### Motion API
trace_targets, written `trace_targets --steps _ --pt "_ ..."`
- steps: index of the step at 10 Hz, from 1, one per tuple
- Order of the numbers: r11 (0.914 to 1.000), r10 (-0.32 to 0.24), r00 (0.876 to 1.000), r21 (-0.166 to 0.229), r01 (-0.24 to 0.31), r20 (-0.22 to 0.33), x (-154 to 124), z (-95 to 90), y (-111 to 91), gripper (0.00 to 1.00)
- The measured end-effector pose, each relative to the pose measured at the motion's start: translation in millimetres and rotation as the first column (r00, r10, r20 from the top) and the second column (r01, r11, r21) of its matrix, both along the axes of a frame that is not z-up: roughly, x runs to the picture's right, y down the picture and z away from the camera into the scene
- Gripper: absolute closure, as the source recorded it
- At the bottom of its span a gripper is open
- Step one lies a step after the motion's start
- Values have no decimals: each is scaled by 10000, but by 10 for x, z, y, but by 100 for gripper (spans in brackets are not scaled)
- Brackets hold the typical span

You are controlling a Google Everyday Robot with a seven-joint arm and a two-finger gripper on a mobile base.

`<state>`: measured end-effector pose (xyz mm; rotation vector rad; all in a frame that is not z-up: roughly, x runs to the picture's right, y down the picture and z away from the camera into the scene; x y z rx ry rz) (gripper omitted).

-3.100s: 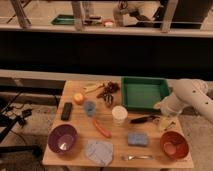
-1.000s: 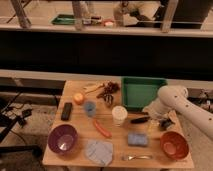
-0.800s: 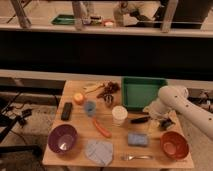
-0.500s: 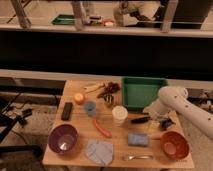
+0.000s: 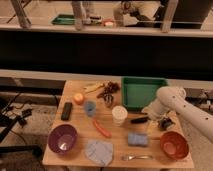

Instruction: Wipe purple bowl with brush

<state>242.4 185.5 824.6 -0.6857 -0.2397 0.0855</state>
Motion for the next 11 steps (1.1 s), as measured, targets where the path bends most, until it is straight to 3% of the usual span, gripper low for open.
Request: trace_targets --steps 3,6,11 --pt "10000 -59 10000 47 58 75 -30 19 -10 21" --pt "10000 -72 9999 39 72 131 -36 40 12 43" --pt "10000 -61 9998 -53 62 186 -44 92 79 44"
